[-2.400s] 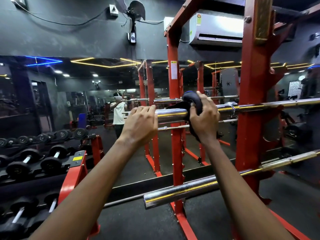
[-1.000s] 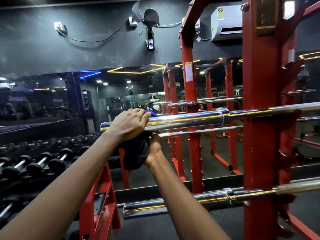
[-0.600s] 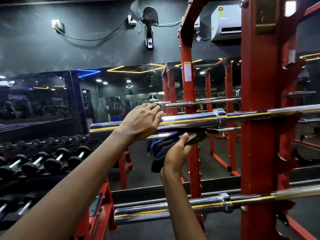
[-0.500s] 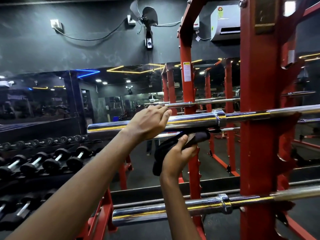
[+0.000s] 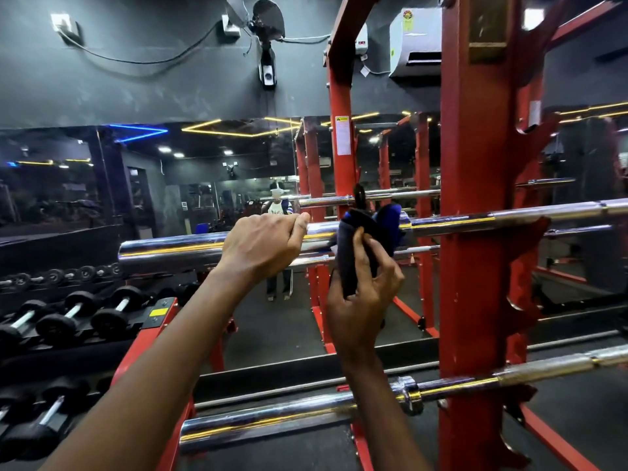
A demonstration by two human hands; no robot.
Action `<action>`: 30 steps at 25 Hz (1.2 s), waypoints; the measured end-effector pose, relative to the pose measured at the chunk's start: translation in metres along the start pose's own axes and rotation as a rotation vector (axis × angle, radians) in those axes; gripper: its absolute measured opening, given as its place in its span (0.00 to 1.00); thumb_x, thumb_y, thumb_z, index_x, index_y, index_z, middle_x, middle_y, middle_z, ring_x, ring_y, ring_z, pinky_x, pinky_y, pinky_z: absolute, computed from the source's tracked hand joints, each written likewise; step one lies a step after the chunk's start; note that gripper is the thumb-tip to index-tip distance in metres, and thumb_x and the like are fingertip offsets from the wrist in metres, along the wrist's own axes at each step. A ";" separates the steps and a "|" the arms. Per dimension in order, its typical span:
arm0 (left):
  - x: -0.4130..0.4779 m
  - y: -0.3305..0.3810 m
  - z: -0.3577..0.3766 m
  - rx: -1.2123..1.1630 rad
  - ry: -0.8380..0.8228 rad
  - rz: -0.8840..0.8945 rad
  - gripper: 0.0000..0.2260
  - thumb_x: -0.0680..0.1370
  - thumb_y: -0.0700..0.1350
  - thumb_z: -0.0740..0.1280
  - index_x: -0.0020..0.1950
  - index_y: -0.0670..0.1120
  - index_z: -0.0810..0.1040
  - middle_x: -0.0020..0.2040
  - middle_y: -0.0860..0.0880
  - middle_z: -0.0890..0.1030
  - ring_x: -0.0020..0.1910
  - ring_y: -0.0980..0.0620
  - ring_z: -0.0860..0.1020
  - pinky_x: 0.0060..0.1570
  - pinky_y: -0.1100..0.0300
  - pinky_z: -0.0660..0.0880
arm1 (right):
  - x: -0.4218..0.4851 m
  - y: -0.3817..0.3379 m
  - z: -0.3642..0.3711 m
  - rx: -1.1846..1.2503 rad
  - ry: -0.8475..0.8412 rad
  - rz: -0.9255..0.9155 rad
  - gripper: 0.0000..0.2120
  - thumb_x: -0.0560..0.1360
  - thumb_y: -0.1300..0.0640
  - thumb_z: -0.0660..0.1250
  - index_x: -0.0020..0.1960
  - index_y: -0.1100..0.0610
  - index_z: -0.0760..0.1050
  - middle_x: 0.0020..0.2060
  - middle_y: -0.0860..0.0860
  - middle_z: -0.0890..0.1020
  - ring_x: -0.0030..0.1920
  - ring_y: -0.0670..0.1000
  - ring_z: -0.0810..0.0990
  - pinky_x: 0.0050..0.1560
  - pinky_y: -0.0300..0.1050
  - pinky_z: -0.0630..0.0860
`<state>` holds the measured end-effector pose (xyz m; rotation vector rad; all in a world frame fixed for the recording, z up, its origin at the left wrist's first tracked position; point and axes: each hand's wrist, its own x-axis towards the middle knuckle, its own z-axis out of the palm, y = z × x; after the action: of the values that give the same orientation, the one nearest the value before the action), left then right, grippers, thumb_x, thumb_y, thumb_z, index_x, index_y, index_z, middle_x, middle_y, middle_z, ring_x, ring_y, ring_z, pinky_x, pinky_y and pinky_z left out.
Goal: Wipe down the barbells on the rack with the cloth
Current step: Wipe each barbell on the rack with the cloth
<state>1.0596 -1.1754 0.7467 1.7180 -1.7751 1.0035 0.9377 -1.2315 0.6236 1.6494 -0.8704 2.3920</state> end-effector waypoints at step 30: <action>0.010 0.042 0.023 -0.042 0.177 0.115 0.18 0.85 0.54 0.49 0.41 0.51 0.71 0.31 0.54 0.70 0.28 0.53 0.69 0.30 0.57 0.60 | 0.113 0.077 -0.070 -0.073 -0.361 -0.098 0.23 0.79 0.63 0.65 0.74 0.53 0.74 0.75 0.46 0.70 0.80 0.53 0.62 0.81 0.50 0.58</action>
<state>1.0205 -1.2017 0.7328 1.4681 -1.7825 1.1215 0.8037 -1.2851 0.6766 2.0783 -0.8878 2.0063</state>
